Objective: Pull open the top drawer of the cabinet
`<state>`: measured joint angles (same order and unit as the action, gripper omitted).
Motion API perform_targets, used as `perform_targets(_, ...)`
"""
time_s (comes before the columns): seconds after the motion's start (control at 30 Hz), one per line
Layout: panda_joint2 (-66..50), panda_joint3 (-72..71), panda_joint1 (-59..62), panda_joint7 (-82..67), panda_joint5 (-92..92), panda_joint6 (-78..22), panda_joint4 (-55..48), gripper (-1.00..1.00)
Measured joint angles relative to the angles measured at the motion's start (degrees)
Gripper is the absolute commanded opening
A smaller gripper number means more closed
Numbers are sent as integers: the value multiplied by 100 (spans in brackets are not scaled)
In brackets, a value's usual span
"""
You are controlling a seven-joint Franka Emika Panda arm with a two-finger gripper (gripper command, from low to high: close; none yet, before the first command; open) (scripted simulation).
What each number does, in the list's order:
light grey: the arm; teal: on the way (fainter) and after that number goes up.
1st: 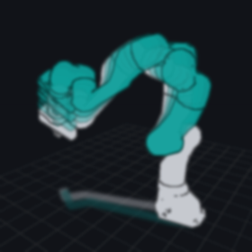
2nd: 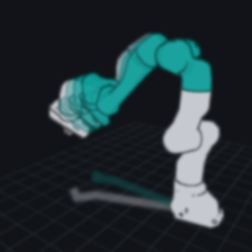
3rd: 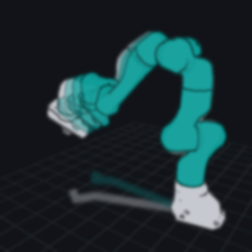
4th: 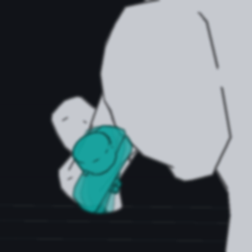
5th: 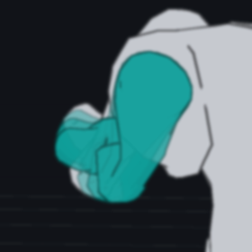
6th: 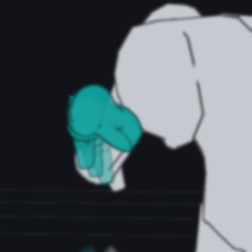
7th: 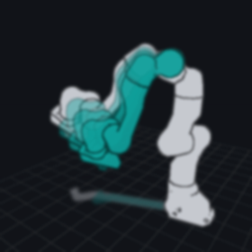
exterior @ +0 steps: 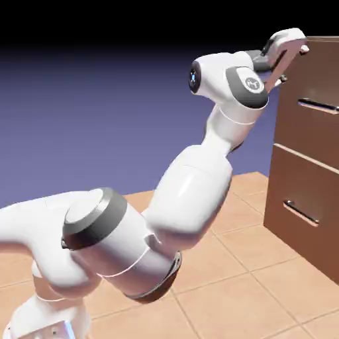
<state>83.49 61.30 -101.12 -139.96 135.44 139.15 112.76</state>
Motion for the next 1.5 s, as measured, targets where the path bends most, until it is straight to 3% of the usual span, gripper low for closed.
perform_targets(0.3,625,754,-1235,-2243,1665,-428,-593,0)
perform_targets(0.53,589,875,-1955,-2565,1779,-73,-1662,0)
perform_targets(0.57,576,891,-2084,-2605,1784,1,-1867,-100)
perform_targets(0.63,576,891,-2084,-2605,1784,1,-1868,-100)
perform_targets(1.5,1263,-124,1684,-1973,772,-1662,3524,-100)
